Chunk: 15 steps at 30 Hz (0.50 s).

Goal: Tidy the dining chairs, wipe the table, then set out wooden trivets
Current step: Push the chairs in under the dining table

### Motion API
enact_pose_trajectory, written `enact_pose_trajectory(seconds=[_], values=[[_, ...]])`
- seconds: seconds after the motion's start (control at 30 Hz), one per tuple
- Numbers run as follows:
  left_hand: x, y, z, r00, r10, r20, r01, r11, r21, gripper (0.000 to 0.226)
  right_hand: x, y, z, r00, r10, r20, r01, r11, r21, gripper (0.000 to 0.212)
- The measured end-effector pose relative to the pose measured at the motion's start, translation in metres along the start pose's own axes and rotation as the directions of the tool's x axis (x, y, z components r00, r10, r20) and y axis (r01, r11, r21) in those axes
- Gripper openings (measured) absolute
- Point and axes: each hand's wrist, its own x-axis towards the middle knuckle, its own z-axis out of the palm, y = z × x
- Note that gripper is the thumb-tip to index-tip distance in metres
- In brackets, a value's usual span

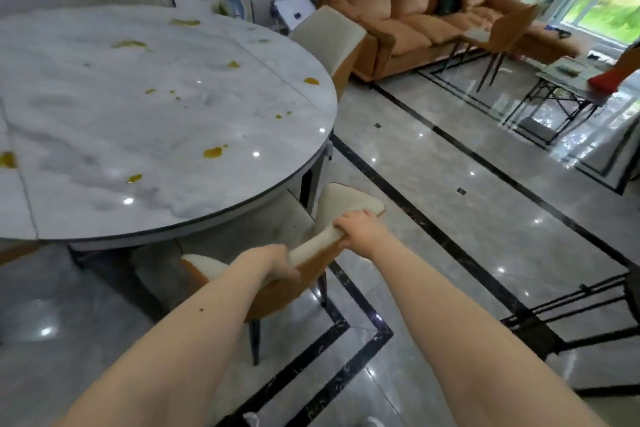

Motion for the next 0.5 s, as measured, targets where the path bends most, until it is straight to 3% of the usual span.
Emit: enact_pose_trajectory(seconds=[0.17, 0.27, 0.4, 0.5], values=[[-0.011, 0.023, 0.021, 0.954, -0.181, -0.237, 0.194, 0.98, 0.032, 0.057, 0.014, 0.028, 0.002, 0.978, -0.203, 0.049, 0.204, 0.979, -0.002, 0.04], [-0.021, 0.035, 0.041, 0.86, -0.272, -0.433, 0.302, 0.953, 0.0, 0.054, 0.015, 0.045, 0.007, 0.955, -0.292, 0.048, 0.293, 0.956, -0.009, 0.046], [-0.022, 0.042, 0.063, 0.715, -0.316, -0.624, 0.421, 0.907, 0.023, 0.046, 0.019, 0.057, 0.019, 0.956, -0.294, 0.019, 0.294, 0.956, 0.009, 0.052], [-0.02, 0.044, 0.068, 0.672, -0.379, -0.636, 0.465, 0.885, -0.036, 0.037, 0.023, 0.055, 0.021, 0.963, -0.267, 0.05, 0.267, 0.964, -0.005, 0.054]])
